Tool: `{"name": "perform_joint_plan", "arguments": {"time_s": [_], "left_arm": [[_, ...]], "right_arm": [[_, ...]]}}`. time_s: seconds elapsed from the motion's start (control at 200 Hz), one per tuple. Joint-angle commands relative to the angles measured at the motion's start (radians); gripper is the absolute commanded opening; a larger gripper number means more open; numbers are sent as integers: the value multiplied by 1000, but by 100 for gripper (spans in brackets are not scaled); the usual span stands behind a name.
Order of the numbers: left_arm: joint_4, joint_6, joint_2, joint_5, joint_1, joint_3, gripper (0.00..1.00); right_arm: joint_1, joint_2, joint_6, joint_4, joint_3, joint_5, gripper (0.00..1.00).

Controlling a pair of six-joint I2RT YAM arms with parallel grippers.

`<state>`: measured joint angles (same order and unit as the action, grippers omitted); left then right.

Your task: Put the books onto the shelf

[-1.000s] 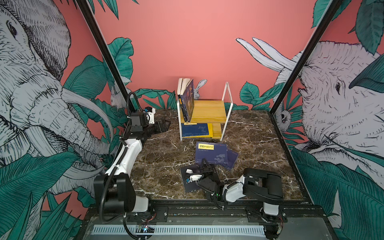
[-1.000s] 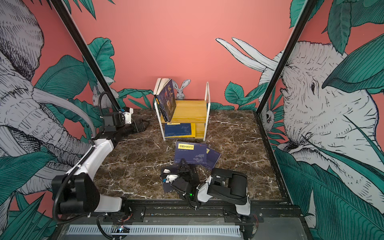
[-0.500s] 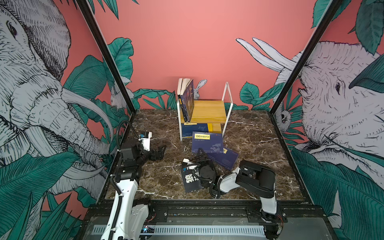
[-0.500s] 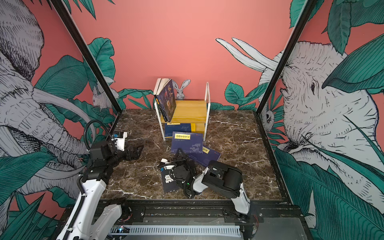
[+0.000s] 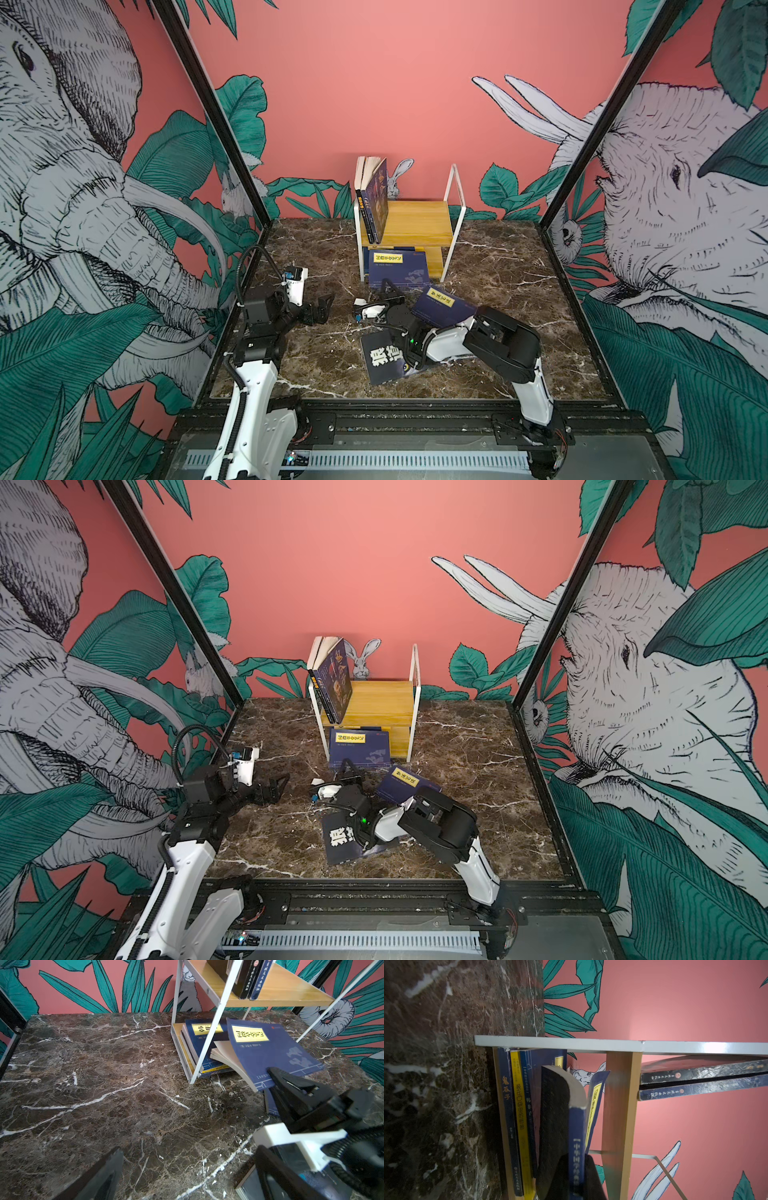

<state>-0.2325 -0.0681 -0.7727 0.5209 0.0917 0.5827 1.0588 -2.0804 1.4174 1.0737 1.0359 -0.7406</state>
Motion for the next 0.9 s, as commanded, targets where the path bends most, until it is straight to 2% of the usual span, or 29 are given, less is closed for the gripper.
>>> {"name": "perform_joint_plan", "arguments": {"time_s": [0.0, 0.095, 0.265, 0.555, 0.745, 0.895], "left_arm": [[29, -33, 17, 19, -5, -12, 100], [45, -33, 20, 13, -8, -25, 99], [47, -35, 28, 17, -9, -28, 99], [58, -29, 30, 6, -12, -41, 100], [83, 112, -33, -10, -22, 28, 99], [74, 248, -211, 47, -33, 176, 99]], "right_arm": [[-30, -13, -67, -92, 53, 60, 0], [-53, -18, -106, -169, 95, 90, 0], [-79, -47, -67, -196, 144, 110, 0], [-97, -28, -1, -40, 140, 129, 0], [-111, -73, -7, -55, 203, 162, 0], [-133, -95, -58, -116, 248, 206, 0]]}}
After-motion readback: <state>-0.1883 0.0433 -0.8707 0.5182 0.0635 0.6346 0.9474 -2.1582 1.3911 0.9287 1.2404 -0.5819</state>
